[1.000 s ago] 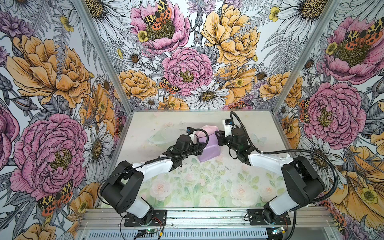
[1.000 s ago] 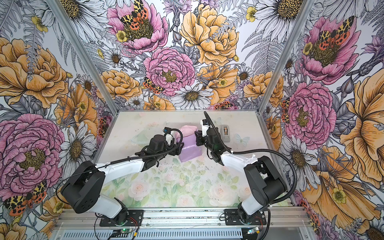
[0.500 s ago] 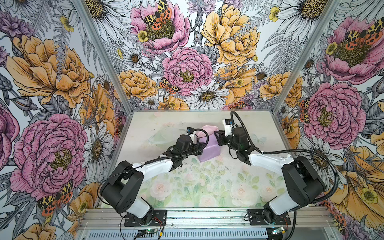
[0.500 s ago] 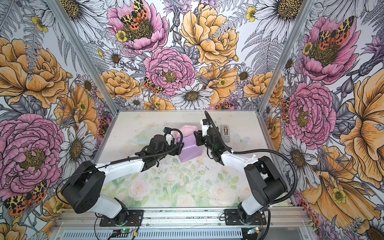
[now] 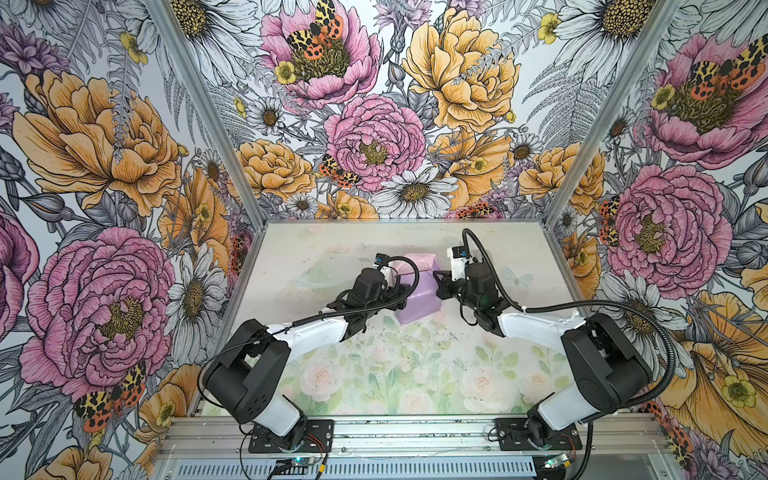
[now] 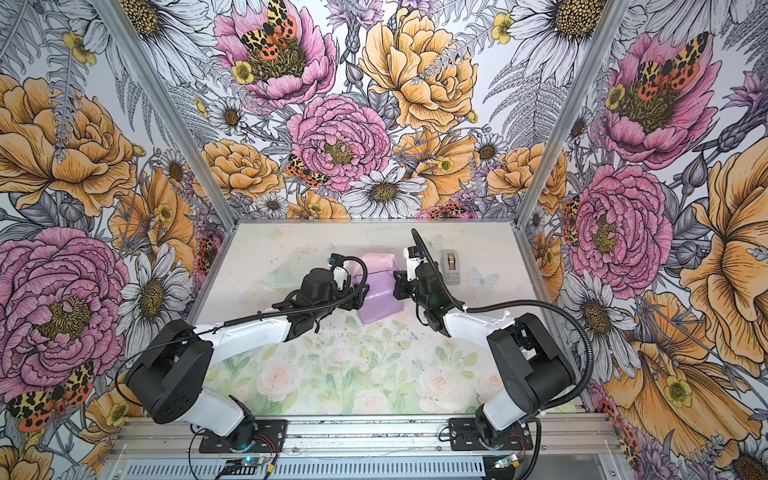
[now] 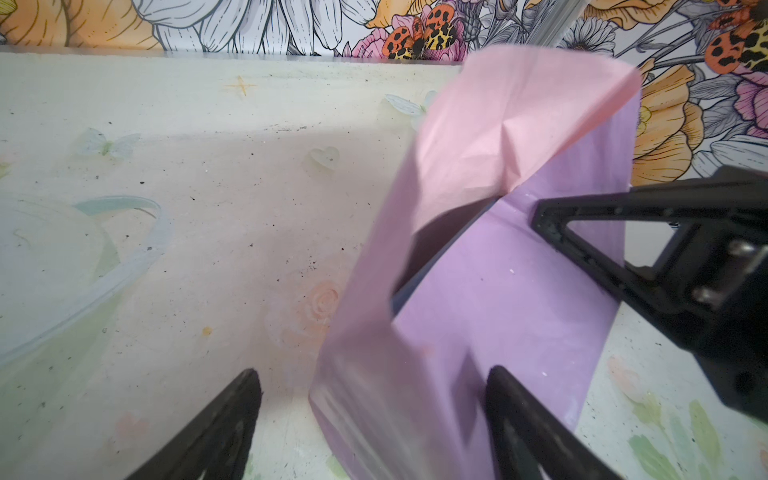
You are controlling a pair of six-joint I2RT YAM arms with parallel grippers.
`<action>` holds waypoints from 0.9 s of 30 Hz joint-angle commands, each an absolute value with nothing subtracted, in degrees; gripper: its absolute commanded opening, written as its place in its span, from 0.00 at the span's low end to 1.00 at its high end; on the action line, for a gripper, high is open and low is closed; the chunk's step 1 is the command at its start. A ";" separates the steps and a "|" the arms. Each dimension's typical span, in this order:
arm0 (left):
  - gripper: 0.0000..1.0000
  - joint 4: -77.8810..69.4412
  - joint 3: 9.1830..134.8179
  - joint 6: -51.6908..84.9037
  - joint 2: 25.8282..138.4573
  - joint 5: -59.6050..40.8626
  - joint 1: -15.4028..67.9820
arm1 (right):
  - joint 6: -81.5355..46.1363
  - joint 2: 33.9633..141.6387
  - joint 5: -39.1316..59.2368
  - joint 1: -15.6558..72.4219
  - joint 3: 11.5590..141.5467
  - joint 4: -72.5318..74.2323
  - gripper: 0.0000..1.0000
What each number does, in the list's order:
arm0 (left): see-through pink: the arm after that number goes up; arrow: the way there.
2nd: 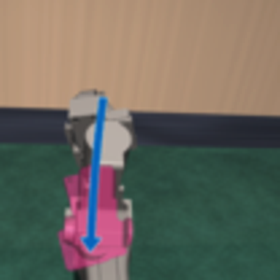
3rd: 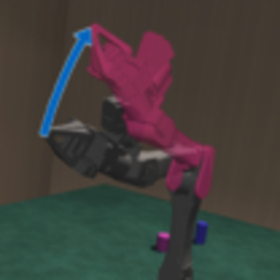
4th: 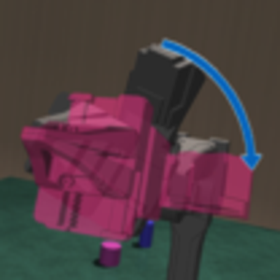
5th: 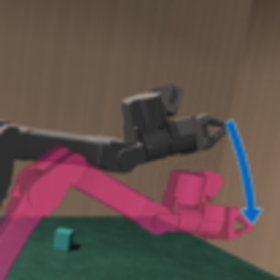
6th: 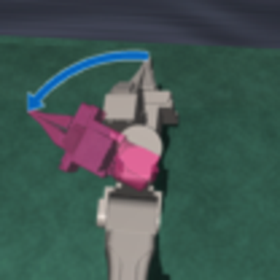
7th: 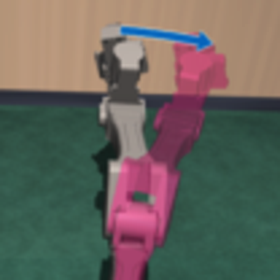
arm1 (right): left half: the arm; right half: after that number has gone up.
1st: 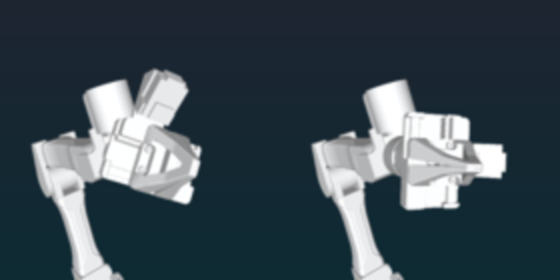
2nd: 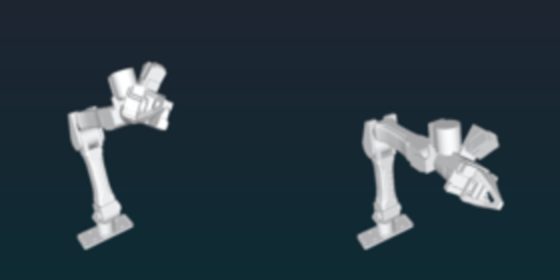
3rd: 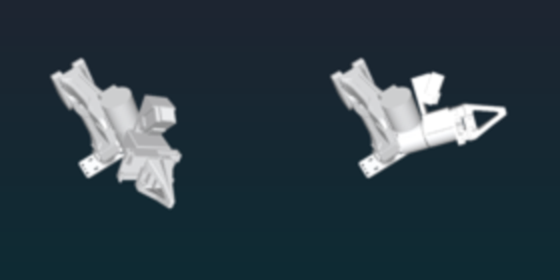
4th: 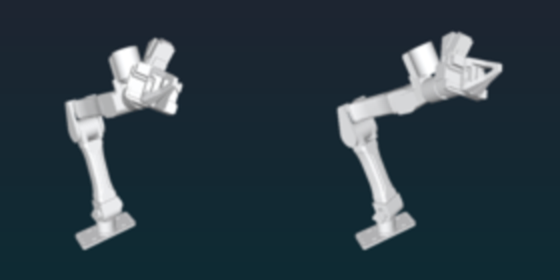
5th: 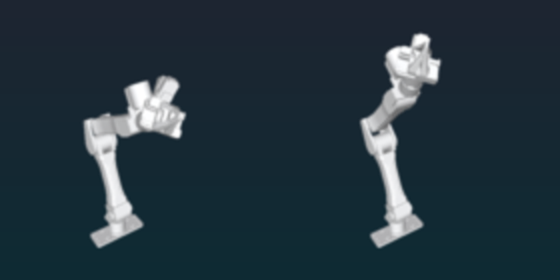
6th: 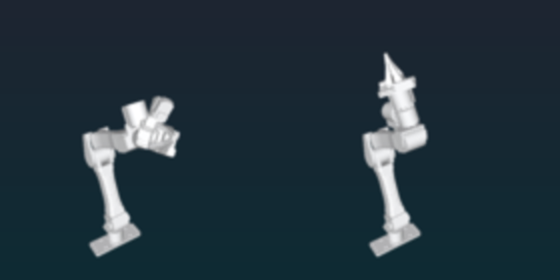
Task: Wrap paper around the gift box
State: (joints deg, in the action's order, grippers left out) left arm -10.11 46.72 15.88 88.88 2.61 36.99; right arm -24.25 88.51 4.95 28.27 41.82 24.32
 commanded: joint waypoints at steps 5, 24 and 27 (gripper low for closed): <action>0.85 -5.40 48.96 11.33 95.01 3.61 36.94 | -30.14 82.79 -5.28 32.62 36.81 24.14 0.00; 0.85 -4.56 49.67 13.19 87.88 1.58 36.06 | -30.54 83.30 -7.48 33.84 36.41 22.32 0.14; 0.85 -2.29 49.45 14.28 83.25 2.53 35.95 | -29.73 82.93 -7.31 33.84 36.49 21.74 0.13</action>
